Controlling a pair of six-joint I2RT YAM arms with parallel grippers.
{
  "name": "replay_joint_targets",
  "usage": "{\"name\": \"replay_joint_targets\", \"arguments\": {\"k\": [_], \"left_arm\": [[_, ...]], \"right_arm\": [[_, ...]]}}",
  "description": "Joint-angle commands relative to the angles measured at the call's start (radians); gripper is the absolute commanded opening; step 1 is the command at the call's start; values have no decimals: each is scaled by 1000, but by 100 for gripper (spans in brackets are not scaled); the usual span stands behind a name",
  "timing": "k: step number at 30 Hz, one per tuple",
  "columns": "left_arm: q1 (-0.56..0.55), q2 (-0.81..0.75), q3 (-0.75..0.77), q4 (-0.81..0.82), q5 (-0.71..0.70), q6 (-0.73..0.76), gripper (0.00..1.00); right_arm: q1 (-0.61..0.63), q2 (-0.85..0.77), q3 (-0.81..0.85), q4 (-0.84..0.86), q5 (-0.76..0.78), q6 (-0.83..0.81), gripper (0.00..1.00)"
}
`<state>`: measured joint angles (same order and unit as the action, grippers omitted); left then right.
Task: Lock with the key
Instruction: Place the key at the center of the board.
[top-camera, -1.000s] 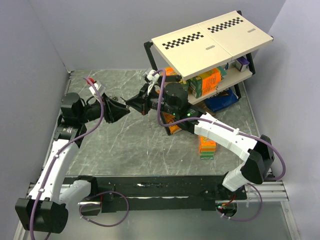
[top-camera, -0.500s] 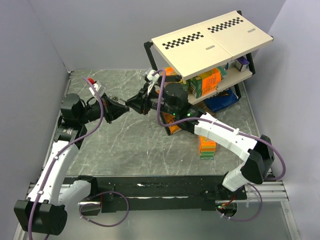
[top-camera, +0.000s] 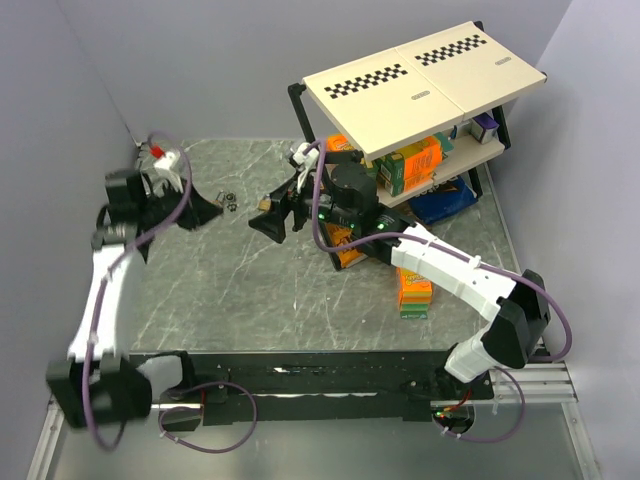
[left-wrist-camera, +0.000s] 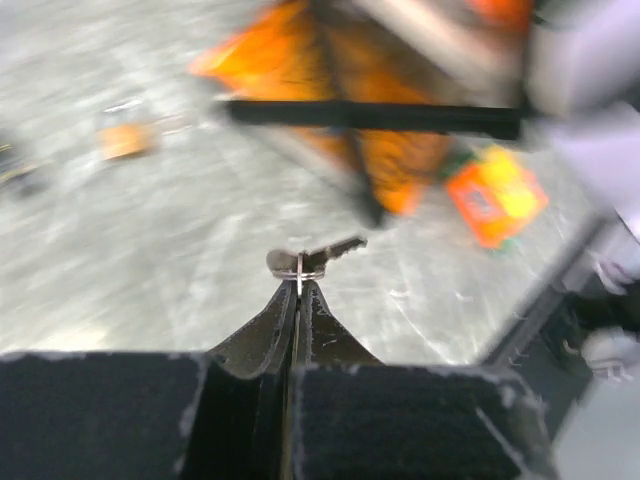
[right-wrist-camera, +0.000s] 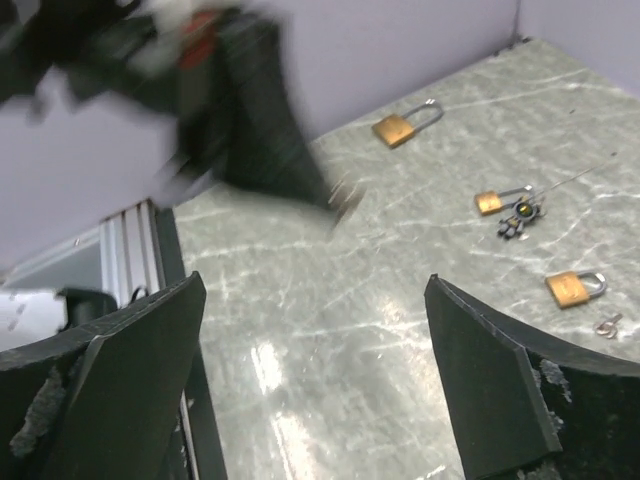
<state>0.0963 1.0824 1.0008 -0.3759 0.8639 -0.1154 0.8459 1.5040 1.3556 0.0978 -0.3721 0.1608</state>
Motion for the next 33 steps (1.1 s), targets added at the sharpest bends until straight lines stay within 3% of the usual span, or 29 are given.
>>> {"name": "replay_joint_targets", "arguments": {"k": [1,5,16,33], "left_arm": [[85,255,206,-324,-170,184,1],[141,521,405,-460,-282,273,1],[177,848,649,-422,-525,312,1],[226,1137,875,-336,-626,373,1]], "right_arm": [[-2,-71,0,-21,-74,-49,100],[-2,-91,-12,-47,-100,-87,100],[-2,-120,-61,-58,-117,-138,100],[-11,-103,-49,-89,-110,-153,100]]}}
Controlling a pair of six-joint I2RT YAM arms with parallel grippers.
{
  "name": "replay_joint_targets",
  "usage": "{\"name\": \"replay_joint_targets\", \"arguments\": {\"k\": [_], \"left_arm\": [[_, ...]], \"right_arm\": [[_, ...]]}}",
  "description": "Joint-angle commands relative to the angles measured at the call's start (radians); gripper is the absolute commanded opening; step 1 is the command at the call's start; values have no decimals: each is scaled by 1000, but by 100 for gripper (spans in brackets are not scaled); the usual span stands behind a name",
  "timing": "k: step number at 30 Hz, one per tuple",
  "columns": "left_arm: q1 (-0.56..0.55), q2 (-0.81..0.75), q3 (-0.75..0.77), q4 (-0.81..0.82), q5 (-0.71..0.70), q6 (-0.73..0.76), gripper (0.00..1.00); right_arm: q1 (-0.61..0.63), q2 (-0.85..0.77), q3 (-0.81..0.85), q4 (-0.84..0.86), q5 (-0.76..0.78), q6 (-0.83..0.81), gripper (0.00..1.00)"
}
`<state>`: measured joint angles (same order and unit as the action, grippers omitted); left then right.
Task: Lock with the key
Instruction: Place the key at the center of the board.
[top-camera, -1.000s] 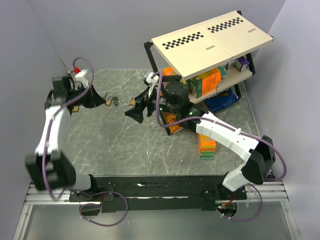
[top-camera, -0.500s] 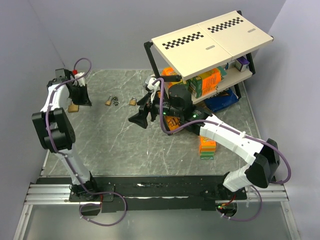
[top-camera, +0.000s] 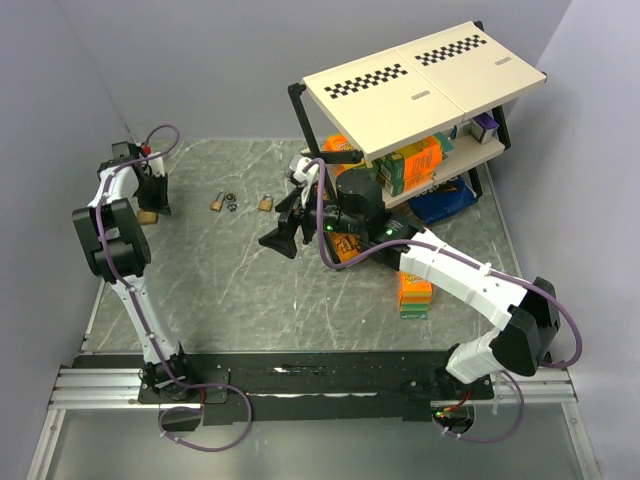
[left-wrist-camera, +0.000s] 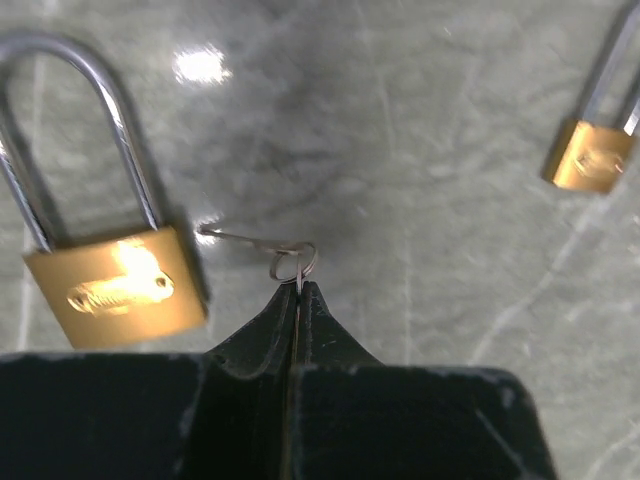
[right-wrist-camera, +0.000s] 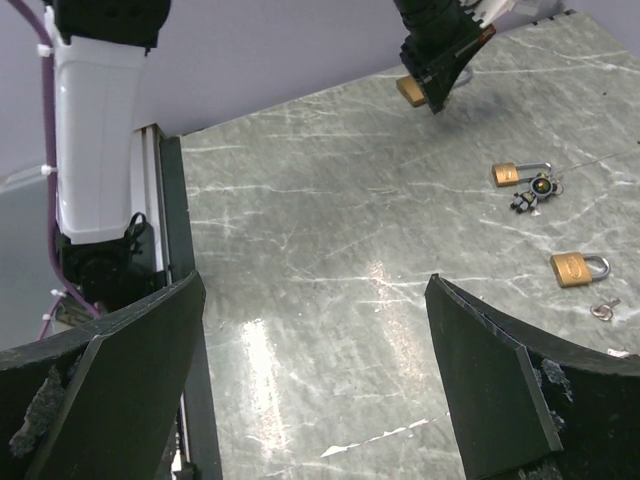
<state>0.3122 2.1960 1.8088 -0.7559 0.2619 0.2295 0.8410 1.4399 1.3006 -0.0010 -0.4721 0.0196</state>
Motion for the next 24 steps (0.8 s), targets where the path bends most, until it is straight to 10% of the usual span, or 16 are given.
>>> {"name": "replay_joint_targets", "arguments": {"k": [1,14,18,24], "left_arm": [[10,37,73,49,-20,28,1],[7,65,52,23,46,21,8],[8,21,-11,29,40,50,33],[8,-30,9,10,46,59,46]], "right_arm": [[-6,-38,8,9,-10,-12,100],[-8,-36,5,6,1,-10,100],[-8,-42,-4,6,4,-12,100],[-10,-39,-1,9,-8,-12,100]]}}
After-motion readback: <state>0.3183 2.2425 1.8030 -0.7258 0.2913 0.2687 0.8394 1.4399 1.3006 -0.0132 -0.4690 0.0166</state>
